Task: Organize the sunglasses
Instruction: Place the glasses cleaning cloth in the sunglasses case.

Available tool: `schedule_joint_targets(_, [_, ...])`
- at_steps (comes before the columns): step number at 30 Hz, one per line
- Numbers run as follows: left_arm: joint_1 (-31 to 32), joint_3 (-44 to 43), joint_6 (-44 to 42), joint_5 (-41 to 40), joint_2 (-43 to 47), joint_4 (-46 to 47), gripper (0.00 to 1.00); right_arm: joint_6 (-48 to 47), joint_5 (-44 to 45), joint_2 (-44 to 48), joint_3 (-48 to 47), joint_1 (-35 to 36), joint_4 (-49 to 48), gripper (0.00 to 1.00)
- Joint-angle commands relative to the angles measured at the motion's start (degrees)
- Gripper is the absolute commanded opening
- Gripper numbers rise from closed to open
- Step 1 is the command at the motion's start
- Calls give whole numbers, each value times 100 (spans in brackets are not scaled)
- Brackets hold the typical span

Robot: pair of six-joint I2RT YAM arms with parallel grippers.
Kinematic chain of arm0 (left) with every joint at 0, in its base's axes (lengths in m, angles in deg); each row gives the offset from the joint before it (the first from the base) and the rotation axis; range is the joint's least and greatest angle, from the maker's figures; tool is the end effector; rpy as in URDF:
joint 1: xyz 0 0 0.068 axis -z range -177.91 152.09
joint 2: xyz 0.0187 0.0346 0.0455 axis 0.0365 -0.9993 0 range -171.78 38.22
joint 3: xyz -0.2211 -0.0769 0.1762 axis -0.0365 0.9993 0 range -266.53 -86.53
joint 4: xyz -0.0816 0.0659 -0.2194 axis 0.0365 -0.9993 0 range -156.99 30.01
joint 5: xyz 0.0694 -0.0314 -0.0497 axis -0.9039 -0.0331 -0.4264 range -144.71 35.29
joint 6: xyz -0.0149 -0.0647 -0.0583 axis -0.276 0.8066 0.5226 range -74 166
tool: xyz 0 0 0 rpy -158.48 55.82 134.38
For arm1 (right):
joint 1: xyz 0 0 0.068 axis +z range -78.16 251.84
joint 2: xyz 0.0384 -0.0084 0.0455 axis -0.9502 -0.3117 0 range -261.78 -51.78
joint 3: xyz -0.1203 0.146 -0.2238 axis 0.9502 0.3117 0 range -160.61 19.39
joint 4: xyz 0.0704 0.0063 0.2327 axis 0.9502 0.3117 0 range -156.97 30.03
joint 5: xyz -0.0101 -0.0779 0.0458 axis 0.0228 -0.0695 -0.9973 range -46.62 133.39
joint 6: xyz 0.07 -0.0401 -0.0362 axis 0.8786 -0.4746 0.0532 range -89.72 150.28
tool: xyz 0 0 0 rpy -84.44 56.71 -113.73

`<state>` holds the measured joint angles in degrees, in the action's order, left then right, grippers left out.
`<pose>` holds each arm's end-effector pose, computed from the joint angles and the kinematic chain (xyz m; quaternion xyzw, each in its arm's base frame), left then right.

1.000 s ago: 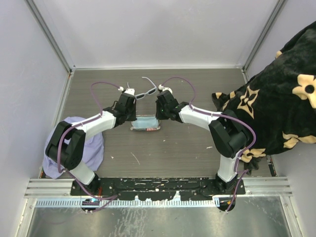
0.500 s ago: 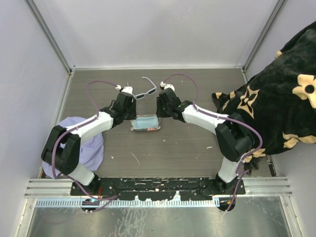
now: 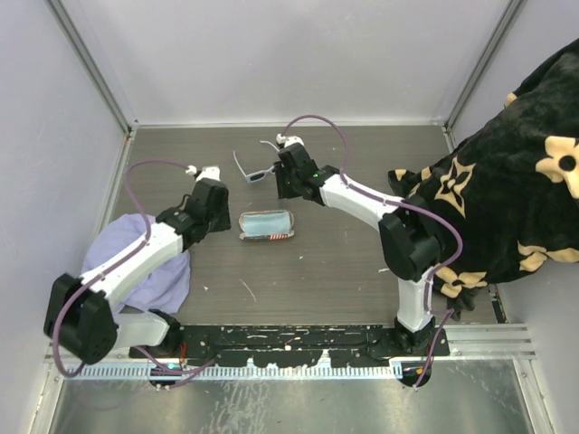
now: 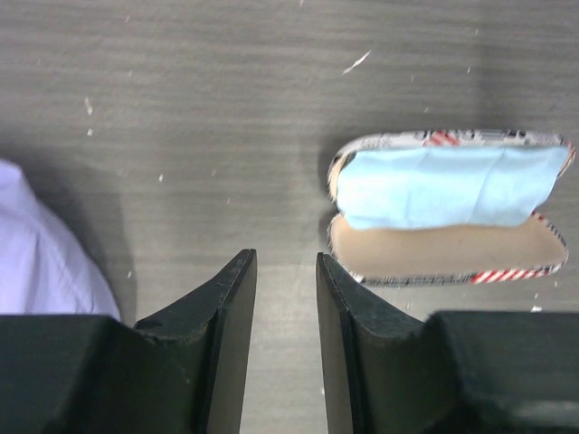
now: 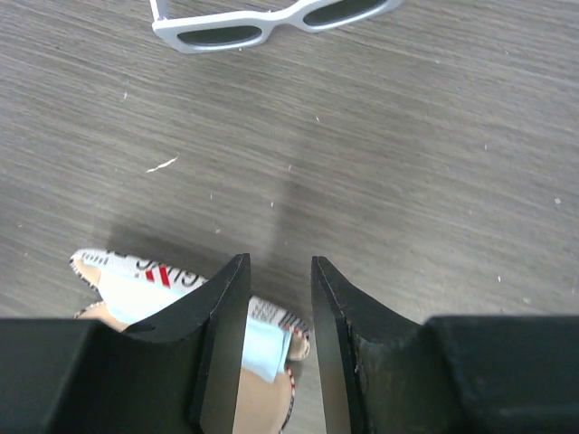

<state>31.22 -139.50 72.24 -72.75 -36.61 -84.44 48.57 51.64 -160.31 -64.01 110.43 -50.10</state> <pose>0.2562 -0.1149 0.2527 -0.0353 0.9179 -0.0418 0.3930 0.3609 0.2737 0.2406 -0.1318 0.9021 0.1353 0.3880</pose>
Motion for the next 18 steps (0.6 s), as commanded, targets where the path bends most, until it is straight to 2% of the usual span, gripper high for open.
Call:
schedule_joint_targets(1, [-32, 411, 530, 100, 784, -686, 35, -440, -2, -554, -795, -16, 412, 39])
schedule_joint_targets(8, [-34, 985, 786, 389, 1608, -1042, 35, -603, -80, -1085, -1386, -16, 1030, 39])
schedule_joint_targets(18, [-36, 1075, 838, 534, 1779, -1165, 34, -466, -159, -777, -927, -9, 1141, 38])
